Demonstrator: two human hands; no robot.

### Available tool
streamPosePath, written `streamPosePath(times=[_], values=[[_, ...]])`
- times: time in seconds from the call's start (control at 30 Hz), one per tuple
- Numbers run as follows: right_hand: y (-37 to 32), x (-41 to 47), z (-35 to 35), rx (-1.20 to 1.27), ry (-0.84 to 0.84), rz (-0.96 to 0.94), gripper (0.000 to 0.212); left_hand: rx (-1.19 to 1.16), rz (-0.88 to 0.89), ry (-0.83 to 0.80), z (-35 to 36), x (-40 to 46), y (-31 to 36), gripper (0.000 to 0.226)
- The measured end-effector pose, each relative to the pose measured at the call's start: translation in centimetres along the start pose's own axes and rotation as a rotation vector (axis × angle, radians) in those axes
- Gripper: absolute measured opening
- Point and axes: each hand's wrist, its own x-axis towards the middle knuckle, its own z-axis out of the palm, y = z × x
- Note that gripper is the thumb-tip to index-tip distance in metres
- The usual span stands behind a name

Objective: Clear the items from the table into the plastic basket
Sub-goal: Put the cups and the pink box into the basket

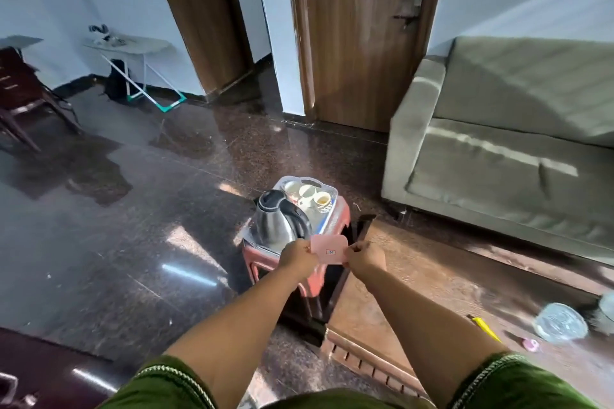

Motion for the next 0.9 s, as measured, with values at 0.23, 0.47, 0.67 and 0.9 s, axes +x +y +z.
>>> streamPosePath(times=[0.23,0.47,0.67,0.9], values=[[-4.5,2.7,4.9,-0.028,0.056,0.006,0.019,0.015,0.043,-0.094,-4.4,6.6,-2.7,0.025],[-7.0,10.7,5.6,0.041,0.13,0.08,0.014,0.029,0.156,-0.114,-5.6,15.5,-0.4,0.02],[-9.9,15.5,7.2,0.085,0.177,0.144,0.014,0.149,0.224,-0.151,-7.5,22.9,2.0,0.027],[-12.8,20.1,8.1,0.038,0.197,0.181,0.016,0.202,0.252,-0.362,-8.4,31.9,2.1,0.025]])
